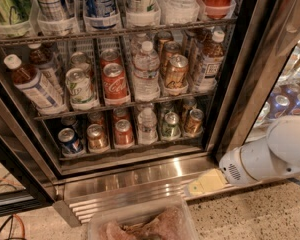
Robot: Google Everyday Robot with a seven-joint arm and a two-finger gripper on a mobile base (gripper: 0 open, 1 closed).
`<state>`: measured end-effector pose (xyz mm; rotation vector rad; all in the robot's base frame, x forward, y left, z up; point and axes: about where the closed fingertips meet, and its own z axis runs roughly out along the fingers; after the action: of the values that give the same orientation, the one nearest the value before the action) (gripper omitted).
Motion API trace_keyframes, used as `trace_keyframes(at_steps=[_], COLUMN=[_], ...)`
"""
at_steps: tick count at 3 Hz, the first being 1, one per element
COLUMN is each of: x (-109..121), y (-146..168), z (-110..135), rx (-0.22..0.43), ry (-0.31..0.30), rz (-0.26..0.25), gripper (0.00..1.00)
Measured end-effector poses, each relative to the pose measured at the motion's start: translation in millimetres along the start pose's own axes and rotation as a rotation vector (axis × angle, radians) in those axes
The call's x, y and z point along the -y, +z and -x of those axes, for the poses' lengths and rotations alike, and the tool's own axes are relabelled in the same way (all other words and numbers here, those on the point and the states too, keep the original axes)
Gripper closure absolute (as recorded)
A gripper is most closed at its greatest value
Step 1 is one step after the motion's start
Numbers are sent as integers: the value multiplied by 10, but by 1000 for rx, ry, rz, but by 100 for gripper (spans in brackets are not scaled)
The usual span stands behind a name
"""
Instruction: Pick green can from bottom shelf of fridge
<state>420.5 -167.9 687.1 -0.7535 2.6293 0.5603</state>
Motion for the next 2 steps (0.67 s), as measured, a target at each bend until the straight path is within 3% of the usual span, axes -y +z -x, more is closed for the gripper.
trace_keyframes(at_steps=[1, 2], x=[191, 371], y=[218, 401], z=[96, 189], rx=[77, 114], ry=[51, 81], rz=[-49, -83], gripper=[0, 0])
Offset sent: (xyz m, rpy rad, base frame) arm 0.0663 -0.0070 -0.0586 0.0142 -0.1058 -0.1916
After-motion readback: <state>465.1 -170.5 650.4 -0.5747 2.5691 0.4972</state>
